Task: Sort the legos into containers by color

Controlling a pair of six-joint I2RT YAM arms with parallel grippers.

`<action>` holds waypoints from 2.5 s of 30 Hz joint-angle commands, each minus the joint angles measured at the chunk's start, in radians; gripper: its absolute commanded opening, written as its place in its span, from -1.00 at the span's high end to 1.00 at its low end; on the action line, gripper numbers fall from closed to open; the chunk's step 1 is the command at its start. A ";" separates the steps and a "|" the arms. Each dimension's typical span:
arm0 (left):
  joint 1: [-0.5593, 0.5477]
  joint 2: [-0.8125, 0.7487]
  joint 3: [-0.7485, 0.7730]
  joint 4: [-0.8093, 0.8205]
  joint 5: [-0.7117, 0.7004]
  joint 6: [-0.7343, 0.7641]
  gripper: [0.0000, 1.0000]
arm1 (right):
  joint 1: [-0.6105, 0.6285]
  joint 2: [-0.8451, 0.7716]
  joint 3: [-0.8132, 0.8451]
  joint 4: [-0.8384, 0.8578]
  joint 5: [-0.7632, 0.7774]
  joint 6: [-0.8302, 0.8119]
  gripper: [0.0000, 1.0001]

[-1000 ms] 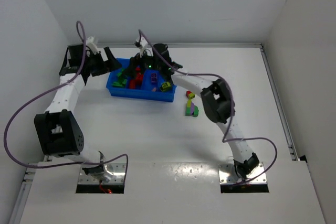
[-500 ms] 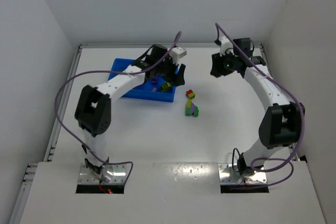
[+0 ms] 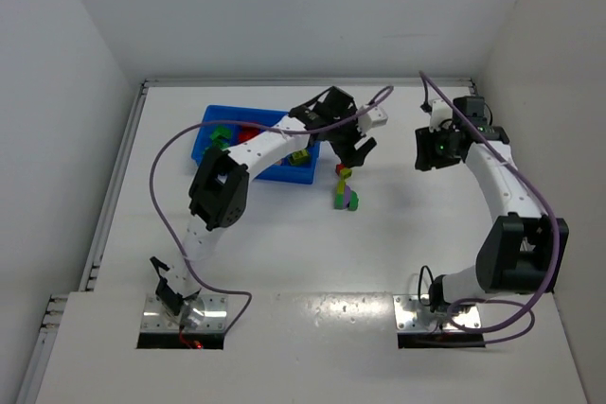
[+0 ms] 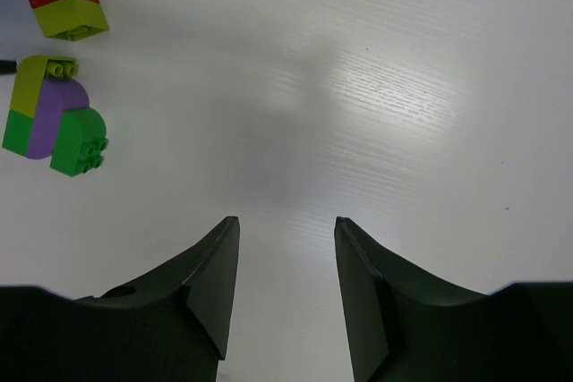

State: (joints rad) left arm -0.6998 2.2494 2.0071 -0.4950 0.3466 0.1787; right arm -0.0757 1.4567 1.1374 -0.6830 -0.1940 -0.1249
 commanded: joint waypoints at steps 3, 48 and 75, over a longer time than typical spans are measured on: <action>0.029 0.024 0.073 -0.178 0.101 0.401 -0.69 | -0.021 -0.022 -0.007 -0.004 -0.057 -0.012 0.06; 0.062 0.296 0.243 -0.442 0.370 1.352 -0.32 | -0.174 -0.048 0.044 -0.089 -0.124 -0.002 0.03; 0.082 -0.279 -0.467 0.415 0.320 0.116 1.00 | -0.130 0.141 0.045 -0.029 -0.963 0.195 -0.18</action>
State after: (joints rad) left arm -0.6079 2.1315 1.5955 -0.3946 0.7223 0.5488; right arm -0.2344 1.5349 1.1629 -0.8013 -0.9199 -0.0570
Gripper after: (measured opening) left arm 0.444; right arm 0.590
